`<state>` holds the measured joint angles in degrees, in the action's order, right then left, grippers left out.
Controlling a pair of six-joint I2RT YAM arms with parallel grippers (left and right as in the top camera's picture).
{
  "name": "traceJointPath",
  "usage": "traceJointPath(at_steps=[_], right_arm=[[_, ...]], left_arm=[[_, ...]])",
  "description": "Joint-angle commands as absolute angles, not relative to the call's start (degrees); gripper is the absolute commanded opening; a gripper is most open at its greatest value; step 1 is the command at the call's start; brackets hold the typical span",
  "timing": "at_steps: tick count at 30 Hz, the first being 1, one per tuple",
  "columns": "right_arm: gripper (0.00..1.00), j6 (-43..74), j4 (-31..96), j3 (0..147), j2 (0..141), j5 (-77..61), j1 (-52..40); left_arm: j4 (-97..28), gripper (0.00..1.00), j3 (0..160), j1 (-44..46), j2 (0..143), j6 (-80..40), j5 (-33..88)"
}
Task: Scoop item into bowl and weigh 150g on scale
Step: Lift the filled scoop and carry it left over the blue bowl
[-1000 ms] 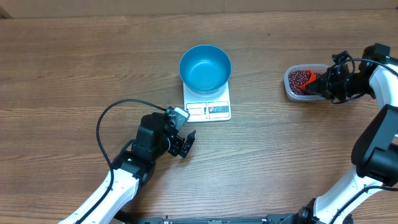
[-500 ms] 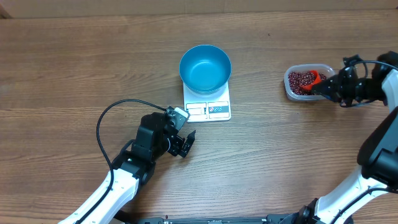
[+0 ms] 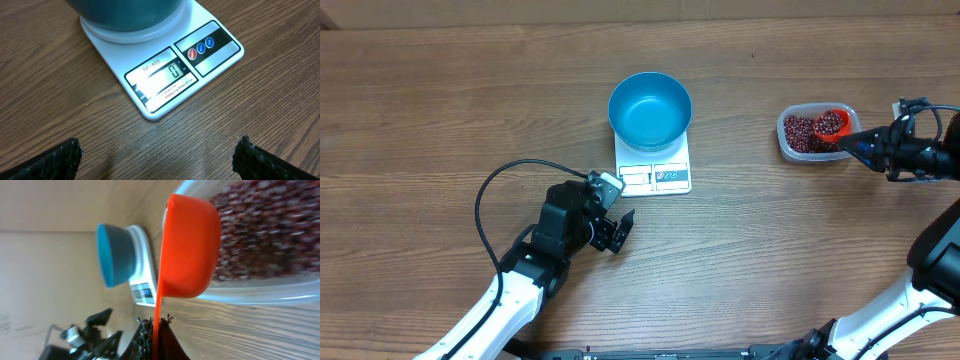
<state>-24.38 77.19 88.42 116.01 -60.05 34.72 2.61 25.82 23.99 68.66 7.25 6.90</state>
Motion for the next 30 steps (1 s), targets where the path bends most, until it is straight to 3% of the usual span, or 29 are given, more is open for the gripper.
traceJointPath(at_steps=[1,21,30], right_arm=[[0.04,-30.0,78.8,88.1,116.1,-67.0,34.6],[0.04,-29.5,77.7,88.2,116.1,-81.4,18.8],[0.04,-11.3,61.6,88.2,116.1,-81.5,7.0]], left_arm=[[2.8,0.99,25.8,24.1,69.1,6.4,7.1],[2.8,0.99,25.8,24.1,69.1,6.4,7.1],[2.8,1.00,25.8,24.1,69.1,6.4,7.1]])
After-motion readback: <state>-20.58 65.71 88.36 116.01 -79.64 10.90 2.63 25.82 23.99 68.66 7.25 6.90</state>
